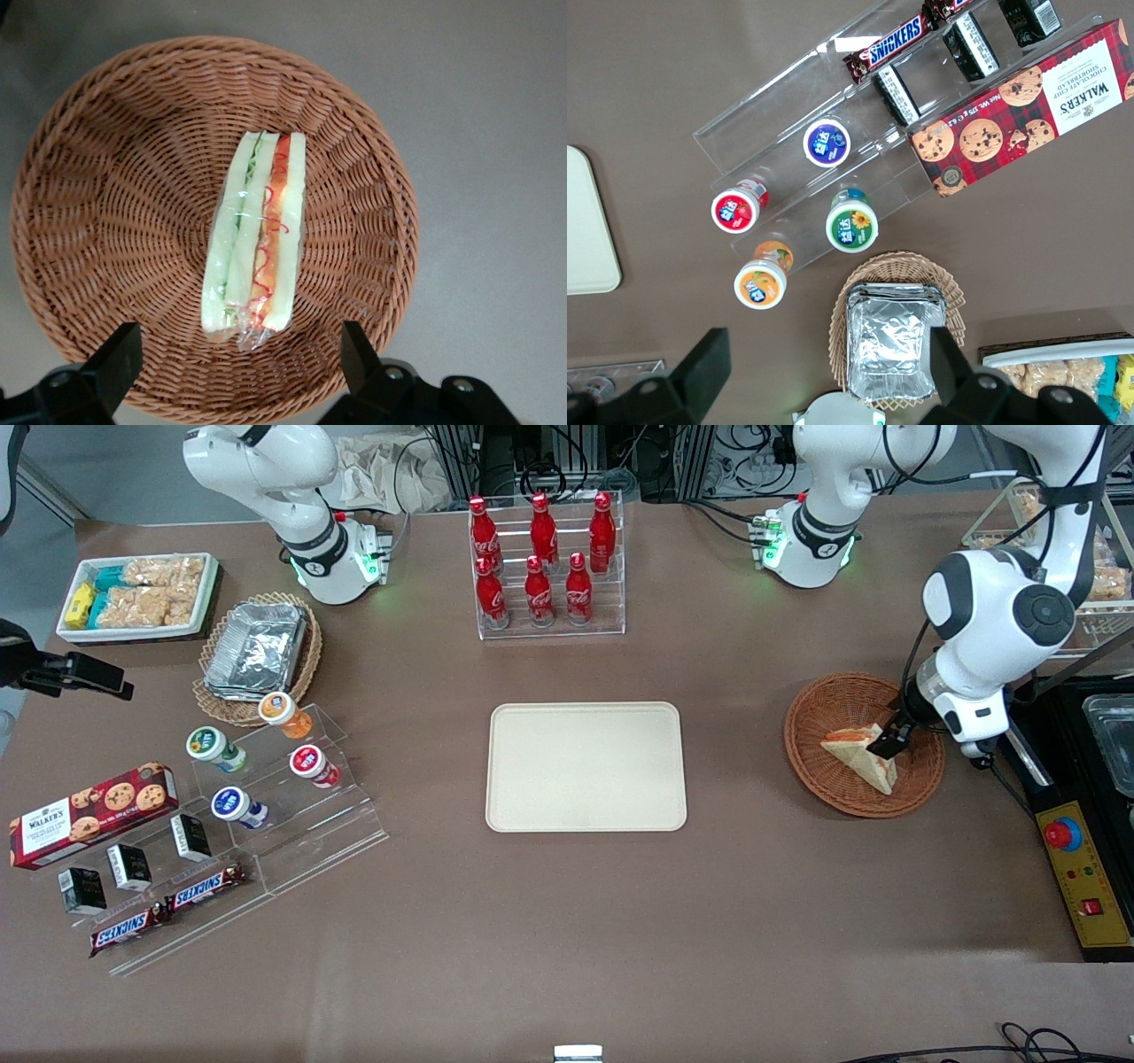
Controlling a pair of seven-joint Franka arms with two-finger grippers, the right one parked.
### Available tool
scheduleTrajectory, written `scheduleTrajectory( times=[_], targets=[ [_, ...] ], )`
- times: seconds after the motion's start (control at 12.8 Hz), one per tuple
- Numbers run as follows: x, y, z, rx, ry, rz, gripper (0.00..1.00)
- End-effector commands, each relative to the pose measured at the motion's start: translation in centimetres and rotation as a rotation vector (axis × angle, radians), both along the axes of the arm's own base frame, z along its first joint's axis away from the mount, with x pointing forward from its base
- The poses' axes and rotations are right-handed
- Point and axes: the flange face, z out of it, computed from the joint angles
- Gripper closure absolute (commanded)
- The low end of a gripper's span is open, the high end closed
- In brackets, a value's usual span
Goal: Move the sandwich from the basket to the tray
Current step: 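Lower the left gripper and close it on the wrapped sandwich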
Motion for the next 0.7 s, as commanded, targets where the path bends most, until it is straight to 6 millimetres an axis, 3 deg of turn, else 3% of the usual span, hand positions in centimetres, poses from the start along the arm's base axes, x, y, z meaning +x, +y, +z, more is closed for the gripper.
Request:
scheduleTrajectory(
  times=[0.0,0.62],
  targets=[
    [-0.3,-0.4,-1.3,0.001,-0.012,0.008,0.00],
    [-1.2,-0.1,-6.6,0.026,-0.051,0.005,0.00]
  ],
)
